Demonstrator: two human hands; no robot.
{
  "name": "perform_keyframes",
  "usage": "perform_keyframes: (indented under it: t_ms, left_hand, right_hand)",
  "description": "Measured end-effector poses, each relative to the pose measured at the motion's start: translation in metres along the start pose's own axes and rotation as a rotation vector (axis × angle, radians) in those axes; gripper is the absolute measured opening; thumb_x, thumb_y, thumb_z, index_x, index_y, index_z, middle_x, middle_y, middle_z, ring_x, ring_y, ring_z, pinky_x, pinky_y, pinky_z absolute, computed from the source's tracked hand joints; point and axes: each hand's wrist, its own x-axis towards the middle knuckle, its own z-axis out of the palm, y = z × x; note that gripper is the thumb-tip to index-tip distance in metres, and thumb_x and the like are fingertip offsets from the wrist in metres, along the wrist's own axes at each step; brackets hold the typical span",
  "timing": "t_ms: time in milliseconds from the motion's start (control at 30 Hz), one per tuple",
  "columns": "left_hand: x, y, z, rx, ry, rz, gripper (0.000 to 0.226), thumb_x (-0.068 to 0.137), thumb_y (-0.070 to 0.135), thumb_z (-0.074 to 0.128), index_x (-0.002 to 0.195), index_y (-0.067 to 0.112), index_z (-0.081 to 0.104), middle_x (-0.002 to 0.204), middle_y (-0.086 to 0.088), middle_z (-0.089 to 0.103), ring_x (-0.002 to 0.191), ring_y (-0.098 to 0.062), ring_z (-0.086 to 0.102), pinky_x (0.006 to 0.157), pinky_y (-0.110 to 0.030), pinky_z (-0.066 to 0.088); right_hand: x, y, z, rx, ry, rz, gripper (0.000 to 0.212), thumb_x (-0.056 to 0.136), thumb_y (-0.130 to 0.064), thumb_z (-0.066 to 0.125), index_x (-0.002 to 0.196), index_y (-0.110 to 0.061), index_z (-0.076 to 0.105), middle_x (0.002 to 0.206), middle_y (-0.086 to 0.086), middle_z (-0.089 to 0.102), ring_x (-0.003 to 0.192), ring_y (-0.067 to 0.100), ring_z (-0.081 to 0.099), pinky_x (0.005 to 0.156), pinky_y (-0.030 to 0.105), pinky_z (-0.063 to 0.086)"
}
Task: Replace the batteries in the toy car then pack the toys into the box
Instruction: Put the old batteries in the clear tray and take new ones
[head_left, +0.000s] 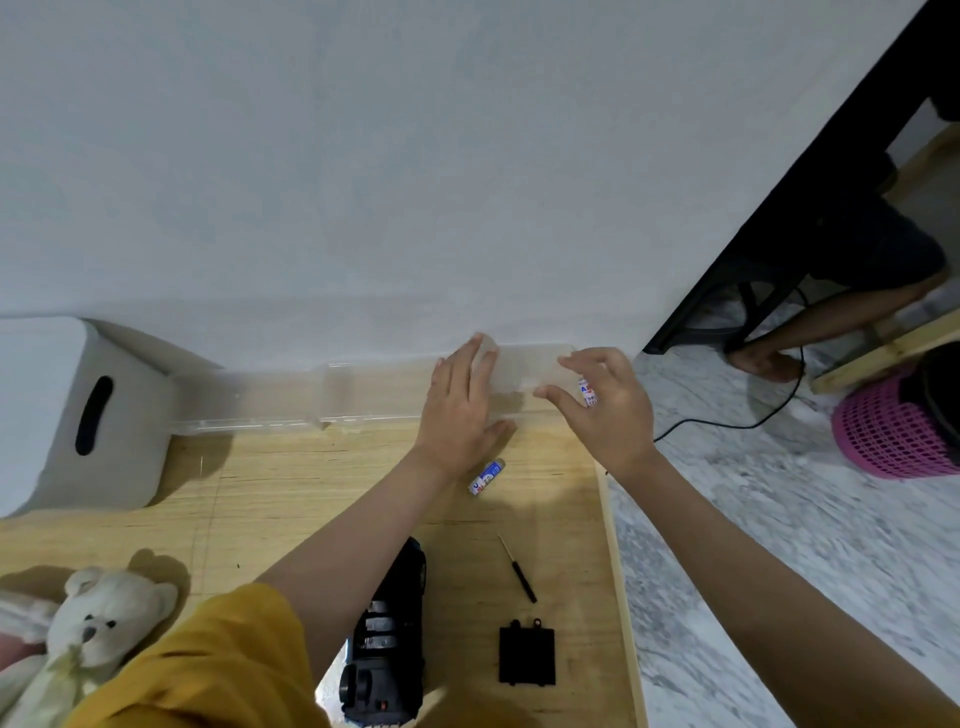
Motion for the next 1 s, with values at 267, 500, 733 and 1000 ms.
perform_keyframes:
  t_ms: [267,500,733,1000]
  left_hand:
    - [0.003,-0.001,-0.008,0.135,0.01,-0.048,0.141,0.045,0.07,0.08,0.146,0.005,0.006,0.149,-0.01,0.022,0.134,-0.027,0.033,0.11,-0.054,0.018]
    - [0.006,0.001,-0.016,0.147,-0.052,-0.097,0.152,0.044,0.075,0.075,0.149,0.013,-0.016,0.158,0.004,-0.02,0.147,-0.013,-0.007,0.114,-0.049,-0.009]
    - [0.007,-0.001,-0.016,0.159,-0.061,-0.1,0.144,0.05,0.08,0.066,0.149,0.014,-0.015,0.157,0.005,-0.021,0.146,-0.013,-0.011,0.114,-0.048,-0.01]
    - [0.007,-0.004,-0.011,0.132,-0.031,-0.087,0.138,0.055,0.082,0.062,0.15,0.014,-0.01,0.159,0.004,-0.013,0.147,-0.018,0.006,0.117,-0.046,-0.006]
  right_hand:
    - [0.037,-0.031,-0.002,0.232,0.112,0.29,0.054,0.067,-0.035,0.084,0.106,-0.01,0.057,0.107,-0.005,0.038,0.087,0.0,0.045,0.073,0.0,0.034]
    - [0.013,-0.022,0.031,0.214,-0.107,0.084,0.032,0.076,-0.021,0.078,0.074,-0.009,0.049,0.074,-0.004,0.045,0.064,0.003,0.04,0.061,0.011,0.035]
    - [0.029,-0.005,0.055,0.102,-0.563,0.077,0.02,0.069,-0.006,0.071,0.069,-0.014,0.054,0.069,0.0,0.055,0.067,0.018,0.052,0.065,0.041,0.047]
    - [0.012,-0.023,0.032,0.113,-0.071,-0.092,0.02,0.075,-0.032,0.076,0.078,-0.014,0.068,0.077,-0.003,0.064,0.076,0.011,0.059,0.069,0.021,0.048]
